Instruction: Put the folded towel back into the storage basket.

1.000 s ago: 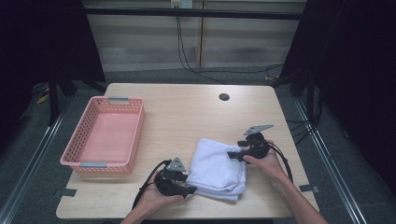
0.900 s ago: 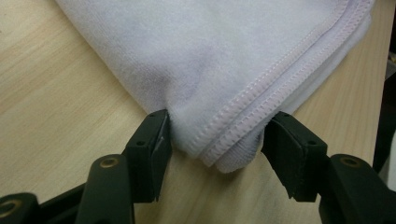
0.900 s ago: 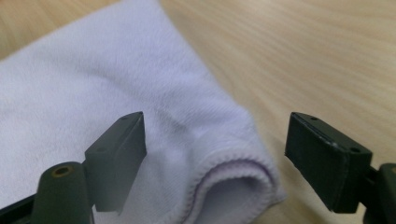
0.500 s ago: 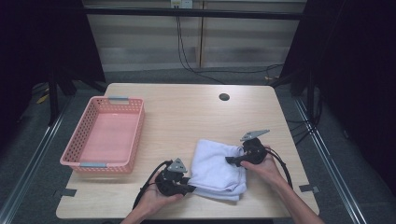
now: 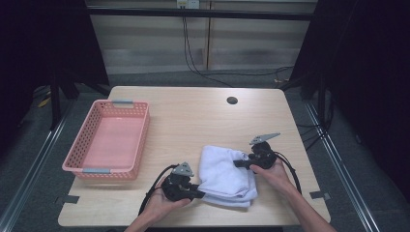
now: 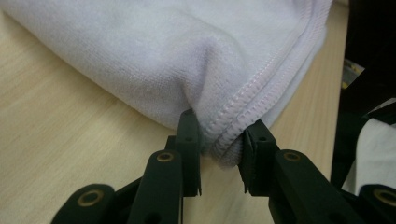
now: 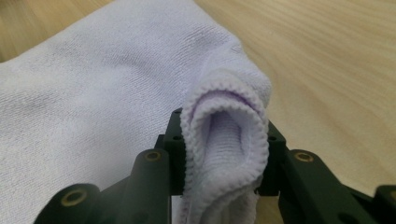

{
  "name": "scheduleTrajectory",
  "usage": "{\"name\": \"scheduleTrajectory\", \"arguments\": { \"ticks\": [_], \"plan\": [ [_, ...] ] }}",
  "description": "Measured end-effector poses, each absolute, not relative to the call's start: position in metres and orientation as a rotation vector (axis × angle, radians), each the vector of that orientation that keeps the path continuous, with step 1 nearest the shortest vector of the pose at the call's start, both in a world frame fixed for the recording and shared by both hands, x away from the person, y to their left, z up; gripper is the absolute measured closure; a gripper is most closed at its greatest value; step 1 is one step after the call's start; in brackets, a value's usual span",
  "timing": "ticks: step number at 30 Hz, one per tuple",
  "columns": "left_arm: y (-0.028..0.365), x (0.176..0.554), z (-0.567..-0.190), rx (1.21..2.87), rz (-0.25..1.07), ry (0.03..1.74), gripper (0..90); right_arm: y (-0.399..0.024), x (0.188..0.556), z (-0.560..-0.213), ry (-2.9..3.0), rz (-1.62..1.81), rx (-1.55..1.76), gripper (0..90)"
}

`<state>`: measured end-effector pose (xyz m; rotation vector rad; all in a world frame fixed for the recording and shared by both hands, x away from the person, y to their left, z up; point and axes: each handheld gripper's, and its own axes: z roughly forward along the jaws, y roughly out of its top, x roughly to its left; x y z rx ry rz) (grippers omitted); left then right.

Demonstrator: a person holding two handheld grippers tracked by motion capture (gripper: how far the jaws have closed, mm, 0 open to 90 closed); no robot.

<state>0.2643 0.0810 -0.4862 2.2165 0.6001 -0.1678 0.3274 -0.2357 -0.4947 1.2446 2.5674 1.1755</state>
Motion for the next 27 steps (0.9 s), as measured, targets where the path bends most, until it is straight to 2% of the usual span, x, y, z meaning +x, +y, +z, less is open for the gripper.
{"name": "scheduleTrajectory", "arguments": {
  "ticks": [11, 27],
  "plan": [
    [0.076, 0.264, -0.460, 2.091, -0.134, 0.551, 72.9, -0.241, 0.340, -0.472, 2.492, 1.314, 1.251, 66.6],
    [0.089, 0.278, -0.427, 2.017, -0.071, 0.565, 72.9, -0.244, 0.356, -0.438, 2.455, 1.376, 1.228, 66.6]
  ]
}}
